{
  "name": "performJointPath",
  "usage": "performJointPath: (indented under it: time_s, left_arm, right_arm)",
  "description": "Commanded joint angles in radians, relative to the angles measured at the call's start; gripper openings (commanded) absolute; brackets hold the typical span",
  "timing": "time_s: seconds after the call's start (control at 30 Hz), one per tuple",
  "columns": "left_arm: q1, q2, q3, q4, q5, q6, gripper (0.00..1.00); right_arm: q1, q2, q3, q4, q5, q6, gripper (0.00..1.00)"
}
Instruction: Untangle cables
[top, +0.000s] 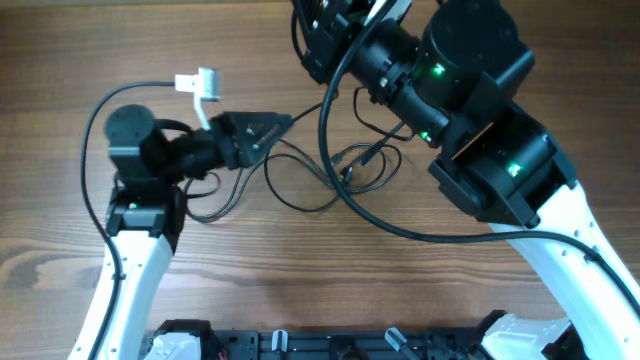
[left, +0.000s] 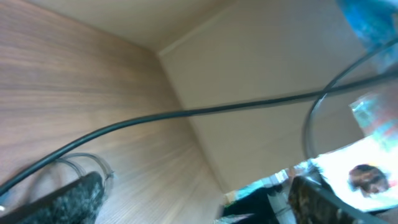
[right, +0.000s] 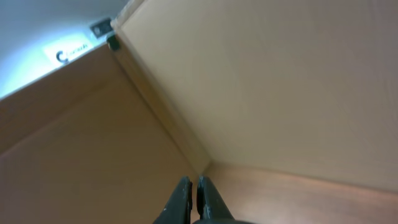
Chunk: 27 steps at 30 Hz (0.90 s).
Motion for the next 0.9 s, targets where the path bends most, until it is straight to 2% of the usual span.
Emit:
performJointPath:
  time_s: [0.0, 0.13, 0.2, 0.3, 0.57, 0.63, 0.8, 0.87]
  left_arm:
    - [-0.121, -0.003, 0.002, -0.043, -0.213, 0.393, 1.00]
    - [-0.255, -0.019, 0.002, -0.043, -0.462, 0.488, 1.00]
    - [-0.311, -0.020, 0.002, -0.047, -0.647, 0.561, 0.99]
    - [-0.336, -0.019, 0.002, -0.042, -0.806, 0.580, 1.00]
    - [-0.371, 0.051, 0.002, 0.006, -0.816, 0.597, 0.94]
    - [-0.393, 0.066, 0.002, 0.015, -0.817, 0.596, 0.67]
    - [-0.401, 0.063, 0.002, 0.021, -0.817, 0.555, 0.08]
    - [-0.401, 0.061, 0.002, 0.021, -0.817, 0.551, 0.04]
  right_arm:
    - [-0.003, 0.005, 0.005, -0.018, -0.071, 0.000, 0.04]
    - [-0.045, 0.005, 0.005, -0.028, -0.091, 0.058, 0.04]
    - [-0.082, 0.005, 0.005, -0.027, -0.241, 0.081, 0.04]
    - [-0.105, 0.005, 0.005, -0.045, -0.343, 0.134, 0.04]
    - [-0.108, 0.005, 0.005, -0.012, -0.484, 0.214, 0.04]
    - [-0.109, 0.005, 0.005, -0.018, -0.473, 0.206, 0.04]
    - [-0.151, 0.005, 0.005, -0.041, -0.463, 0.206, 0.04]
    - [-0.191, 0.005, 0.005, -0.066, -0.439, 0.205, 0.04]
